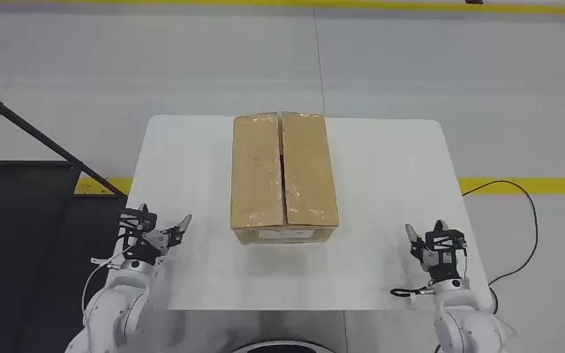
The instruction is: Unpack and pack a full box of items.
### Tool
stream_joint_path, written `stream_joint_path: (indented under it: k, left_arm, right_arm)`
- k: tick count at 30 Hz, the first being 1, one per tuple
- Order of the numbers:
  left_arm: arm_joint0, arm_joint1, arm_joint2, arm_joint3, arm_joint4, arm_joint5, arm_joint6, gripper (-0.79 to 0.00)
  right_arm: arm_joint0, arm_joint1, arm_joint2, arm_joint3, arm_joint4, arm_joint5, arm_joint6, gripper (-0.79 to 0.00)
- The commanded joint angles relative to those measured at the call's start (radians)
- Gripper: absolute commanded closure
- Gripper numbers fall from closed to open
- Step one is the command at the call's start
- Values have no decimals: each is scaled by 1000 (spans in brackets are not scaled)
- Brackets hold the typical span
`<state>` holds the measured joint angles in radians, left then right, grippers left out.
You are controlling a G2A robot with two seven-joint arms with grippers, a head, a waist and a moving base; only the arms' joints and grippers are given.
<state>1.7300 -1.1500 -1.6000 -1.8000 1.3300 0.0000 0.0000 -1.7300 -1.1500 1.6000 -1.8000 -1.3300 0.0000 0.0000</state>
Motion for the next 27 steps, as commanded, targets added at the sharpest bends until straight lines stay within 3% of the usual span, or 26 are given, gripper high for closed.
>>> stream_joint_path:
  k: [1, 14, 15, 27]
  left_arm:
    - [0, 0, 0, 0, 0, 0, 0, -785]
    - [0, 0, 0, 0, 0, 0, 0, -785]
    - [0, 0, 0, 0, 0, 0, 0, -785]
    - [0, 0, 0, 0, 0, 0, 0, -785]
  right_arm:
    - [0, 0, 0, 0, 0, 0, 0, -527]
    - [0, 0, 0, 0, 0, 0, 0, -527]
    - [1, 0, 2, -1, 0, 2, -1, -785]
    - [-62, 5, 63, -233, -137, -23, -48, -785]
